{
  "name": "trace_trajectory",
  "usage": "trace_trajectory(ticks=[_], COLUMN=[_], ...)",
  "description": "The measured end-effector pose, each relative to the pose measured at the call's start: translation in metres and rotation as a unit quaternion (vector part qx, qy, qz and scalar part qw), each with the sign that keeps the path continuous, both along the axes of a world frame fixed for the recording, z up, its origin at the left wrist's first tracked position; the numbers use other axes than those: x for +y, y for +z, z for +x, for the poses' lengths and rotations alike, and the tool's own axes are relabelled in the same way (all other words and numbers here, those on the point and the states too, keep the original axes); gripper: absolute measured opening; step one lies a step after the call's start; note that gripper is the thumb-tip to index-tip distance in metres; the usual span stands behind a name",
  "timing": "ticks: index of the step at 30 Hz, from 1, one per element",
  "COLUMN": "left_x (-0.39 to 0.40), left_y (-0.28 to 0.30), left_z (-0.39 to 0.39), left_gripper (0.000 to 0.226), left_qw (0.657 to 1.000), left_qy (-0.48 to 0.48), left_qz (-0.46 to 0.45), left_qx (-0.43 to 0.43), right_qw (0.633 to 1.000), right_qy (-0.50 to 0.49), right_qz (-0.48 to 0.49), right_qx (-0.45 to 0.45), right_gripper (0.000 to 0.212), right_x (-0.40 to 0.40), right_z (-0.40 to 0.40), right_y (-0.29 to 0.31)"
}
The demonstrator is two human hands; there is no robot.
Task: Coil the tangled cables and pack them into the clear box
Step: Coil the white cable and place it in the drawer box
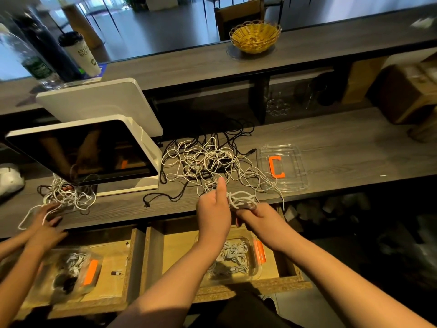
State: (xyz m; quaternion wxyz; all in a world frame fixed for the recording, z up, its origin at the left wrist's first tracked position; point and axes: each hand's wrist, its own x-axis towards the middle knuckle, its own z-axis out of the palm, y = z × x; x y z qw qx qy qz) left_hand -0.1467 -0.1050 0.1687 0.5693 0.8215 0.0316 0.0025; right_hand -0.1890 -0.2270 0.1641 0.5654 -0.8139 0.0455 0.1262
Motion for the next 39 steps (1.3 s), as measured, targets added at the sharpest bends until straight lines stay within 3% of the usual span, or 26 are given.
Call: trace_trajectory(ticks=[6, 13, 20, 28, 32, 35, 39], left_x=[0.004, 0.018, 0.016, 0.016, 0.013, 0.011, 0.009], left_y=[-0.003, -0.011, -0.003, 0.016, 0.028, 0.03, 0.027], left_z=[0.011, 0.025, 0.026, 0.016, 0.01, 0.004, -0.003], left_gripper=[0.061, 0.06, 0.057, 0.06, 0.062, 0.06, 0.052], left_qw=[0.996, 0.987, 0.96, 0.962, 0.965, 0.967, 0.952], left_qy=[0.036, 0.017, -0.167, -0.255, -0.241, -0.217, -0.198], left_qz=[0.068, 0.143, 0.224, 0.083, 0.021, -0.036, -0.155], left_qx=[-0.041, -0.074, -0.028, 0.046, 0.097, 0.125, 0.177], right_qw=[0.995, 0.981, 0.981, 0.987, 0.99, 0.991, 0.992], right_qy=[0.081, 0.079, 0.019, 0.032, 0.012, 0.003, 0.004], right_qz=[-0.059, -0.146, -0.144, -0.052, 0.07, 0.092, 0.098], right_qx=[-0.015, -0.096, -0.125, -0.149, -0.122, -0.095, -0.082], right_gripper=[0.038, 0.029, 0.02, 0.012, 0.017, 0.024, 0.007], right_x=[0.015, 0.008, -0.008, -0.035, -0.042, -0.046, -0.045], right_z=[-0.008, 0.003, 0.006, 0.022, 0.027, 0.027, 0.027], right_y=[0.012, 0.03, 0.03, 0.038, 0.032, 0.023, 0.017])
